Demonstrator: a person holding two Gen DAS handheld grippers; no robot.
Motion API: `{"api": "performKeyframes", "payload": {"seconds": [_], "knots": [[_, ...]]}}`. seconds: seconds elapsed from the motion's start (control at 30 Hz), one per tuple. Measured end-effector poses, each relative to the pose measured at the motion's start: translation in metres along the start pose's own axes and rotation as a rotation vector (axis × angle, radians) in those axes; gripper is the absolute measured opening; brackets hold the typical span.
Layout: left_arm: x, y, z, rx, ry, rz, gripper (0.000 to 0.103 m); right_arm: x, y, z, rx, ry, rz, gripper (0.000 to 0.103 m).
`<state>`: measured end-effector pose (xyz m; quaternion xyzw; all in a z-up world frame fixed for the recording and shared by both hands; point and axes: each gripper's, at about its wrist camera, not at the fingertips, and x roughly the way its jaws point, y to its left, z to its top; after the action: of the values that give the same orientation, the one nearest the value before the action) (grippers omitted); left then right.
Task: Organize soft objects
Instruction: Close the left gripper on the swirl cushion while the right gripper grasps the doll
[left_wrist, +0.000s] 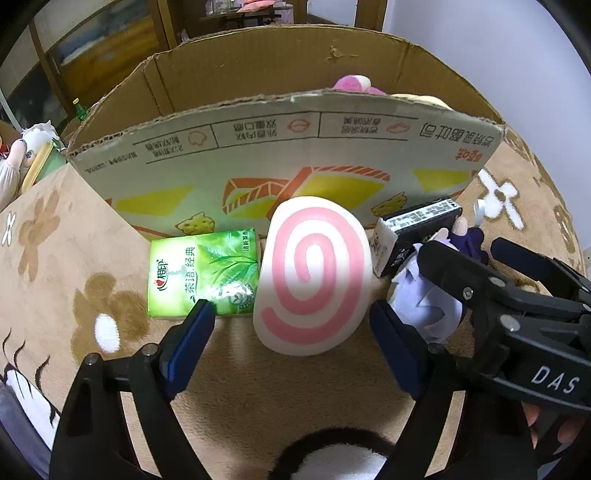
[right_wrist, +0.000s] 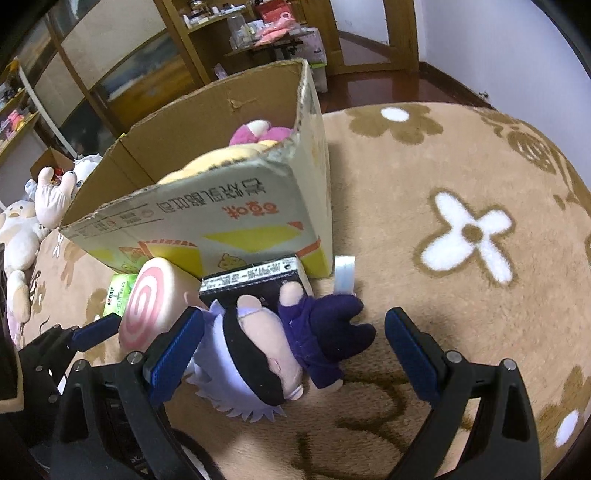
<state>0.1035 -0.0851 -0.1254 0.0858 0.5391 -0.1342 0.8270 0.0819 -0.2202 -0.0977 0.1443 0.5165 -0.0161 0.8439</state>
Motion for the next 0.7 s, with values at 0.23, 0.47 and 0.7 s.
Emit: {"api": "performKeyframes", "payload": {"seconds": [0.23,0.47,0.7], "knots": [[0.0,-0.006,-0.005,0.012,-0.012,-0.023,0.057,0.007,0.002,-0.002,0.01,0.029,0.024,0.102],[-0.005,-0.013,-0.01,0.025,-0.007,-0.049,0.042,0.014,0.012,-0.008,0.001,0.065,0.048,0.102],[-0.012,-0.006,-0.021,-0.004,0.005,-0.057,0.04,0.021,0.001,-0.009,0.061,0.101,0.098,0.097]]}}
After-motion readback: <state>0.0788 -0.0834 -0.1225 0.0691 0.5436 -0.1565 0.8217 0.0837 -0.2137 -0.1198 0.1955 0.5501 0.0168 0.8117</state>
